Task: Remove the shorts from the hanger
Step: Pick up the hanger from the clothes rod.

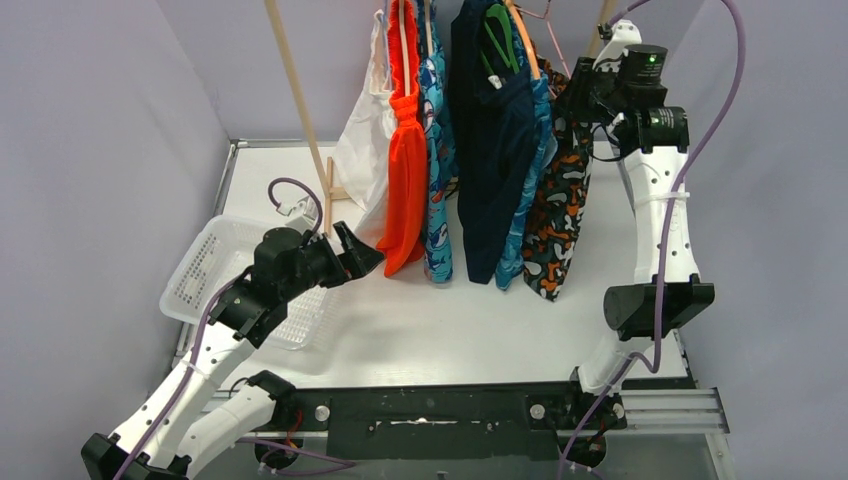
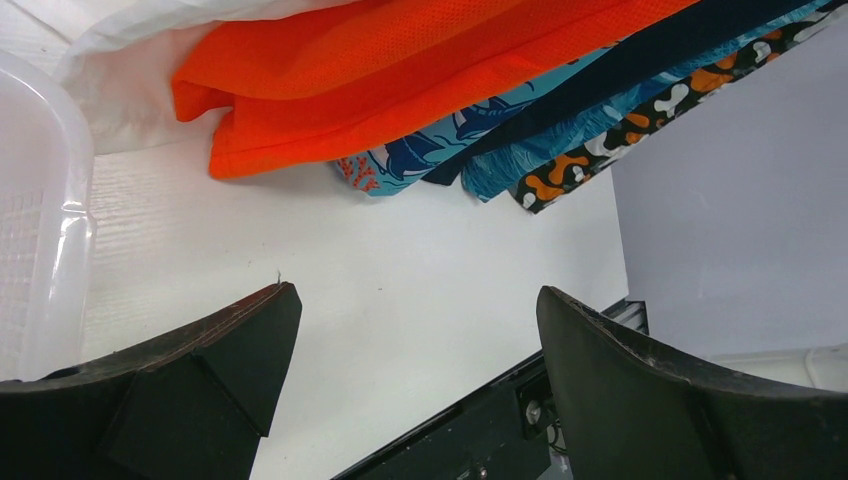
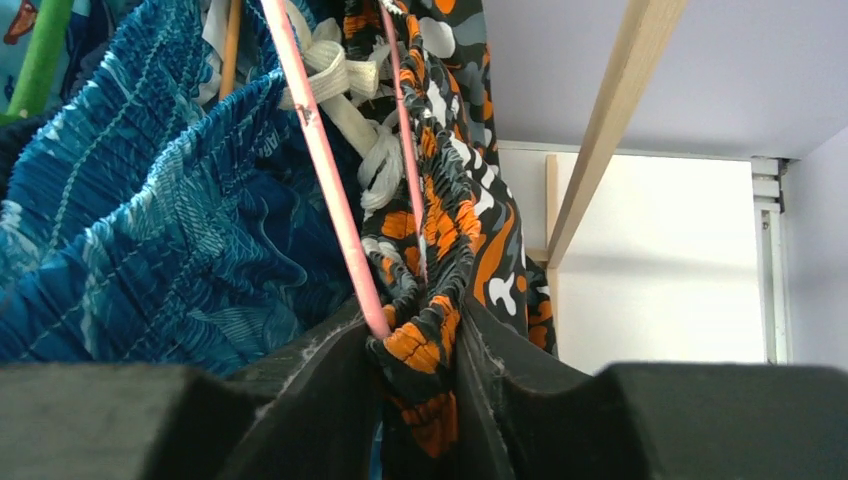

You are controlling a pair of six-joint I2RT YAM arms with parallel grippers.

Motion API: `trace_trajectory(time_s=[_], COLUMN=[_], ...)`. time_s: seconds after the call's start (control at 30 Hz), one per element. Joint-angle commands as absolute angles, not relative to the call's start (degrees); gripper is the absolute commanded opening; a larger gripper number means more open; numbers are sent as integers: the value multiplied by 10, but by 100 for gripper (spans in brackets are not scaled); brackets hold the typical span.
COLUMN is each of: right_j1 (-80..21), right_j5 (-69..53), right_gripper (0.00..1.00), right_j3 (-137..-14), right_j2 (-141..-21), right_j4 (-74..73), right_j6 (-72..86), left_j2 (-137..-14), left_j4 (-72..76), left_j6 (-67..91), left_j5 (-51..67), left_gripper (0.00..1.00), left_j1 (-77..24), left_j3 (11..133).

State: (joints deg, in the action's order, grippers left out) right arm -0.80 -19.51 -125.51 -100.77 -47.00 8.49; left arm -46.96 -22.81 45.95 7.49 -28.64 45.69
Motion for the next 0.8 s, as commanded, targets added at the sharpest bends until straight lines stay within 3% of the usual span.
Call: trace_trajectory(time_s=[0.0,0.33,0.77], right_j1=[-31,-70,-81], right_j5=[-117,-10,15], right_gripper=[24,1,0], right_j3=[-1295,-1232,-1203], right_j2=[-988,-937,-884], right_j4=[-437,-329,-298], right_j6=[82,72,49], left_j2=[-469,-463,-450], left_j4=[-221,-213,-220], left_j6=[461,474,482], left_j5=[91,97,76], left_gripper=[90,90,89], left_j1=[-282,-282,-282], left_j3=[479,466,468])
